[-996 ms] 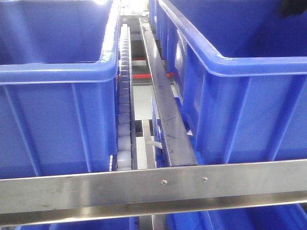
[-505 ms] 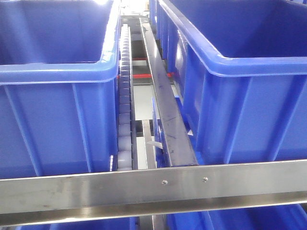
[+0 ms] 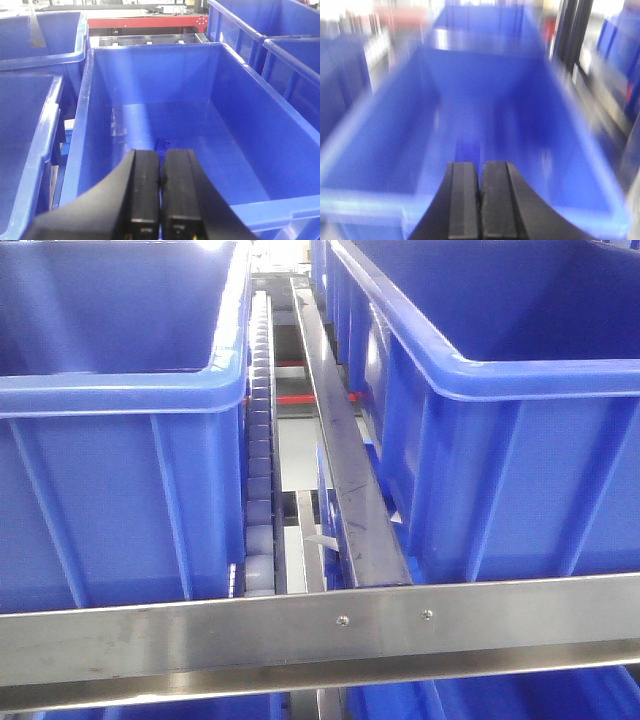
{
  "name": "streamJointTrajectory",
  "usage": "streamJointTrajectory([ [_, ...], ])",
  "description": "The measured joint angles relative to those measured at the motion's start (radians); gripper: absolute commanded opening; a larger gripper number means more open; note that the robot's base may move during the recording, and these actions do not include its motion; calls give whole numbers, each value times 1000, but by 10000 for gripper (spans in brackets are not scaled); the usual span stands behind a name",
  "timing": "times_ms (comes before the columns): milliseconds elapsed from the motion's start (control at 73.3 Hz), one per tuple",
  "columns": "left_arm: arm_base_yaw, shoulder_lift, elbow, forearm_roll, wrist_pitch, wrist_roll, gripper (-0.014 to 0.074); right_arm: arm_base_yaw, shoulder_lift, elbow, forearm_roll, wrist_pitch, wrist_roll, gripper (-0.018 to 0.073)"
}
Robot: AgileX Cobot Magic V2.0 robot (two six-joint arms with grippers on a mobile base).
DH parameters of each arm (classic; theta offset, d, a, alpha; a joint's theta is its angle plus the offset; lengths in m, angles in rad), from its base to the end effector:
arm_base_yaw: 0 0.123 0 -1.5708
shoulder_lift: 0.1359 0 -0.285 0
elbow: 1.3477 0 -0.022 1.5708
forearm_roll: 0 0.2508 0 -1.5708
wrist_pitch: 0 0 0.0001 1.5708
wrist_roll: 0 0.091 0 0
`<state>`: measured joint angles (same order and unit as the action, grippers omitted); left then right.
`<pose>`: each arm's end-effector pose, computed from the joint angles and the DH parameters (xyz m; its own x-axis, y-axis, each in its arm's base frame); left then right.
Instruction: Pick and sort blue part to right shelf
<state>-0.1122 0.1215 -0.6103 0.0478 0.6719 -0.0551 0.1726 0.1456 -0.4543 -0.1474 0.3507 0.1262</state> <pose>0.0135 0.0012 0.3418 -0.0960 -0.0070 -0.9954 0.0808 0.9966 -0.0148 0.0401 0.0023 0.3235 0.0495 -0.0039 -0.9988 -0.1213 0.9926 -0.0099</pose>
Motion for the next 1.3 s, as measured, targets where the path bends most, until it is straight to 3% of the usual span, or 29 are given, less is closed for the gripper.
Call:
streamJointTrajectory([
  [546, 21, -9, 41, 13, -21, 0, 125, 0, -2, 0, 0, -19, 0, 57],
  [791, 164, -128, 296, 15, -310, 0, 125, 0, -2, 0, 0, -19, 0, 57],
  [1010, 183, -128, 602, 2, -604, 0, 125, 0, -2, 0, 0, -20, 0, 57],
  [1296, 183, -128, 616, 0, -644, 0, 125, 0, -2, 0, -2, -20, 0, 57],
])
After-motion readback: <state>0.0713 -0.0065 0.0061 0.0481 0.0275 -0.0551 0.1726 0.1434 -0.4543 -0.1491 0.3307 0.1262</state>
